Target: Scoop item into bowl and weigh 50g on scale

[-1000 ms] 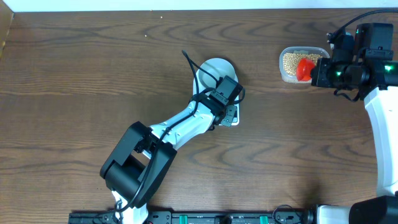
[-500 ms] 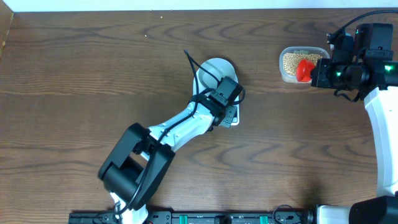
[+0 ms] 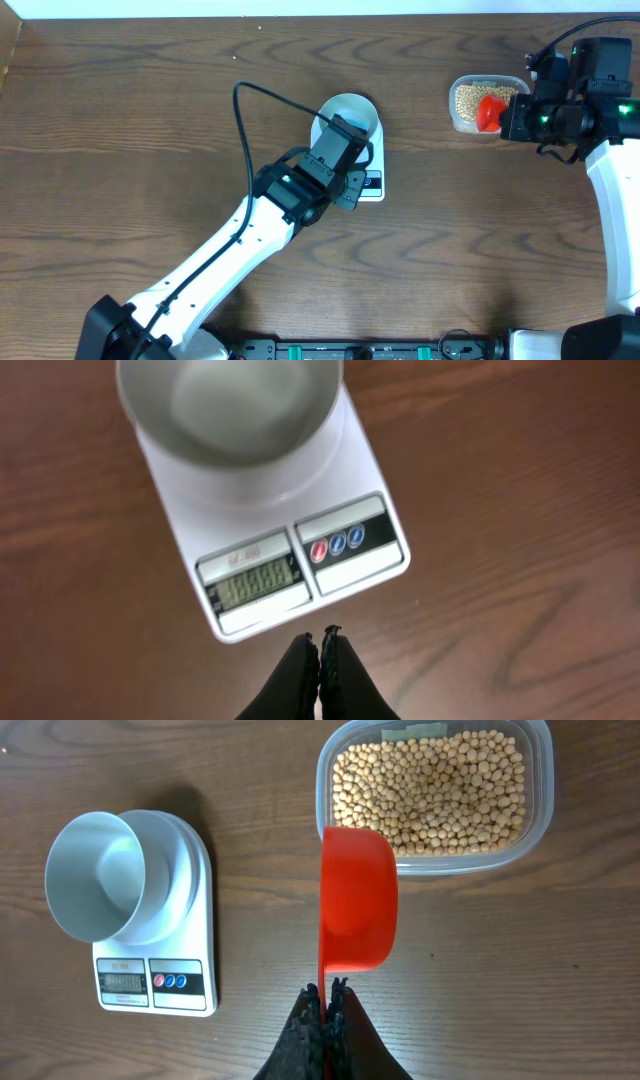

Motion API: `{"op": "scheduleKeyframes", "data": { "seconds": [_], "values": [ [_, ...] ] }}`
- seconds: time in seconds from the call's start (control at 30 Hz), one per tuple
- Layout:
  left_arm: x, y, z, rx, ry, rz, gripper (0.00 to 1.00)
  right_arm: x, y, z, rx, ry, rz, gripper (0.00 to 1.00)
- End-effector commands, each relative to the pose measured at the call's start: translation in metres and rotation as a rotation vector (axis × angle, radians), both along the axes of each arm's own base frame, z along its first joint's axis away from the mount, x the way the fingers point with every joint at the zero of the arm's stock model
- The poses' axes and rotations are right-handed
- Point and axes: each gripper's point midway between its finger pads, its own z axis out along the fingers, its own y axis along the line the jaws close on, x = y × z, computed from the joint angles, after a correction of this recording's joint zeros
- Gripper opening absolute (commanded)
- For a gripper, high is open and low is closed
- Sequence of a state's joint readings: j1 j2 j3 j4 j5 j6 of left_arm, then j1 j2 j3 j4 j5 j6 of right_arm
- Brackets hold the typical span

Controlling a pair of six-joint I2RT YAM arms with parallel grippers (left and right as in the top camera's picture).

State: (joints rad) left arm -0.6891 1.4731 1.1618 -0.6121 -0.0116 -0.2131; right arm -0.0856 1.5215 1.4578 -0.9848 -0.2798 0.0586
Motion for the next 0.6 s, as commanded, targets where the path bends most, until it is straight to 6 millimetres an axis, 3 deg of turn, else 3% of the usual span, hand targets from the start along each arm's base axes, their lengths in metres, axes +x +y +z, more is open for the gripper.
{"op": "scheduleKeyframes", "data": {
  "seconds": [0.0, 0.33, 0.57],
  "values": [
    [-0.001, 0.010, 0.000, 0.009, 0.023, 0.075, 0.07, 0.002, 0.000, 0.006, -0.005, -0.016, 0.011, 0.01],
    [-0.021, 0.038, -0.033, 0.119, 0.162, 0.118, 0.07, 0.002, 0.000, 0.006, -0.005, -0.016, 0.011, 0.01],
    [-0.038, 0.052, -0.066, 0.180, 0.232, 0.118, 0.07, 0.003, 0.000, 0.006, -0.005, -0.016, 0.011, 0.01]
  ]
}}
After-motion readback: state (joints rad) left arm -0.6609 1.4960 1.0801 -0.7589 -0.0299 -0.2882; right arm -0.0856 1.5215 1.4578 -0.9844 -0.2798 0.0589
